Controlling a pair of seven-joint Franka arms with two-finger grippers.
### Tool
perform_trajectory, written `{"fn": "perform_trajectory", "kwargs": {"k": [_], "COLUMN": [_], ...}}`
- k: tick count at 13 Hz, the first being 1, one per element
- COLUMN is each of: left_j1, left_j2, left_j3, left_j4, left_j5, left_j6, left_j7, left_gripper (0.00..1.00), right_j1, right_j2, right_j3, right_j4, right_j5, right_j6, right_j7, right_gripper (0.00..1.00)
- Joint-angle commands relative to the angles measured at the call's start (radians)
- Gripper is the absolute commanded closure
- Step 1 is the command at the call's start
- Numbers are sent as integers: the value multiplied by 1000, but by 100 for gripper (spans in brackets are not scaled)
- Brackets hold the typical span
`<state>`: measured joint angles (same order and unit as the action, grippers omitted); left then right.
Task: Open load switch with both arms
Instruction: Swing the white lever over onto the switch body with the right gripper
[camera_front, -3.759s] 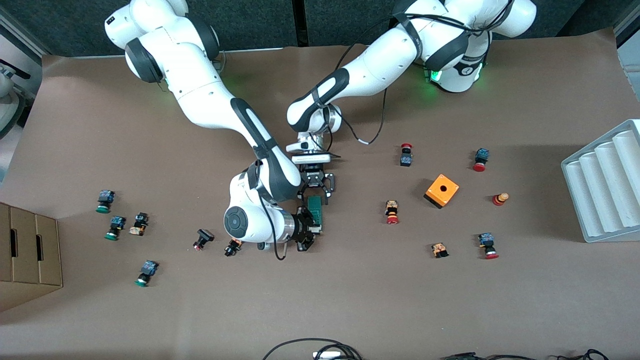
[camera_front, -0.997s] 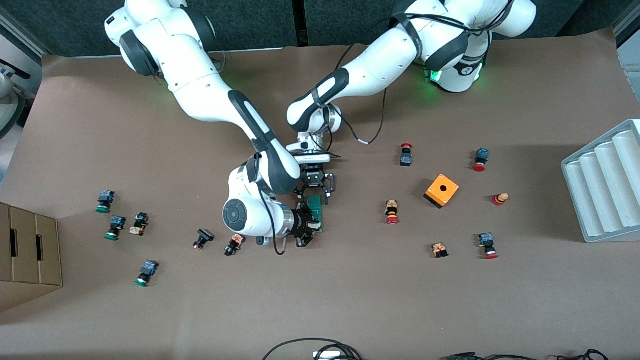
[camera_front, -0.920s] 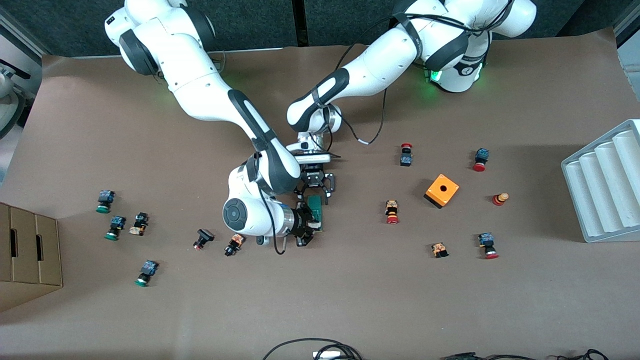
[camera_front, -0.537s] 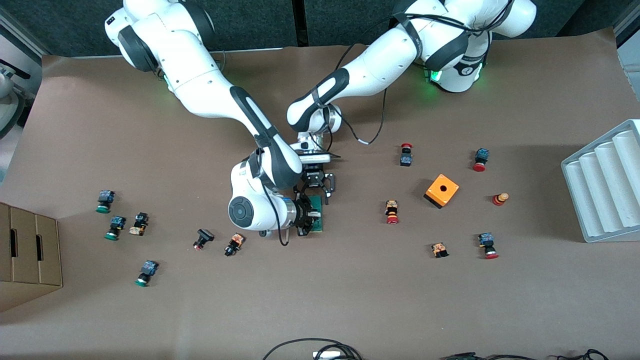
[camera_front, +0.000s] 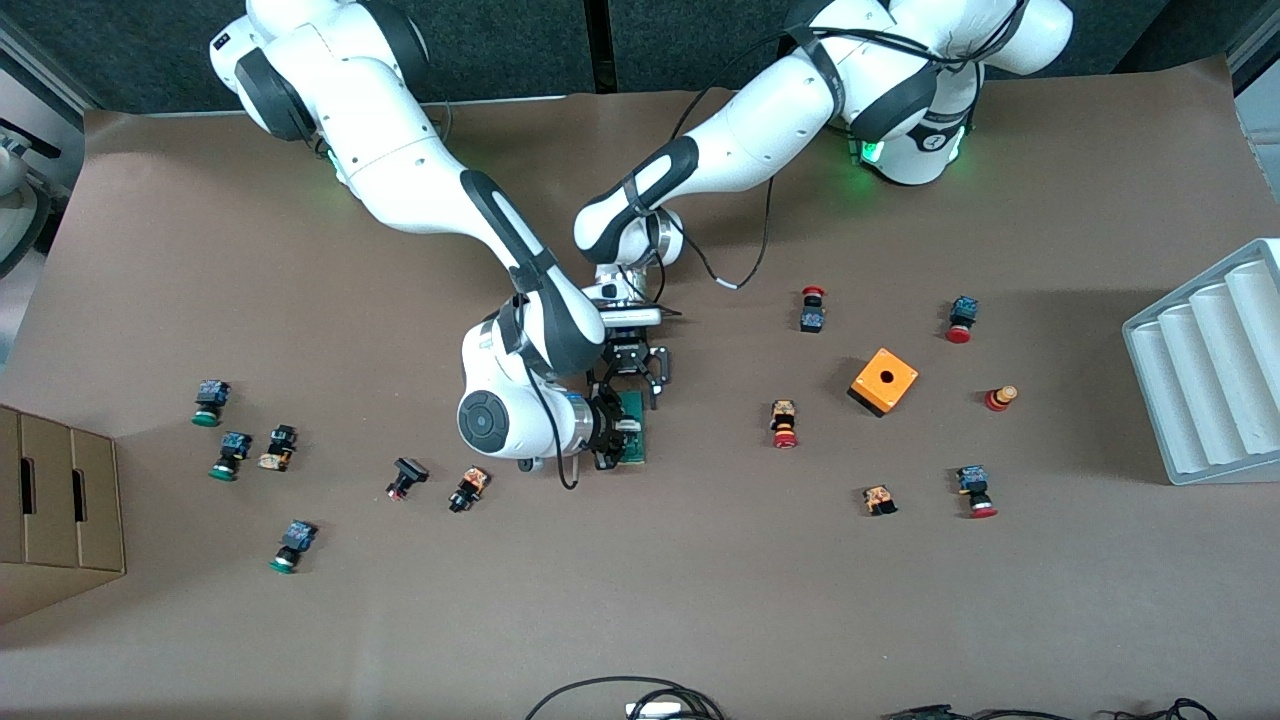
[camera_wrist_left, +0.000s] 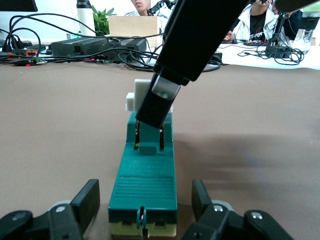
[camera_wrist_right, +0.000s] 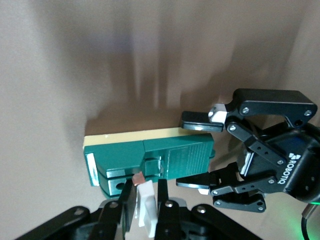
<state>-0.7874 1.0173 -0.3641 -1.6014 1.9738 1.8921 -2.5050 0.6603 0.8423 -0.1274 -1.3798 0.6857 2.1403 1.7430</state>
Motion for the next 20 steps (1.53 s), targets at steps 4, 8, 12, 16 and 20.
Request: {"fn": "perform_trajectory", "kwargs": {"k": [4,8,12,16,20], "left_j1": [-16,-16,-16,-16,-16], "left_j2": [-2,-2,-2,-2,-2], "left_j3": [11,11,11,11,11], "left_j4": [-3,-3,-3,-3,-3], "left_j5": [17,17,17,17,17], "left_j6": [-18,-18,-18,-18,-18], "left_j7": [-26,-26,-26,-26,-26], "left_gripper": [18,18,18,18,18], "right_j1": [1,2,2,1,4], "right_j2": [-48,-55,-65,-75,-72], "right_j3": [8,5,5,0,0], "right_j4": [-39,-38,-38,-36,-35], "right_j5": [-21,-23,-23,-20,-21], "right_j6": [-65,-65,-76,-83,-76], "right_j7": [13,13,13,13,15], "right_gripper": [72,63,64,64,64]}}
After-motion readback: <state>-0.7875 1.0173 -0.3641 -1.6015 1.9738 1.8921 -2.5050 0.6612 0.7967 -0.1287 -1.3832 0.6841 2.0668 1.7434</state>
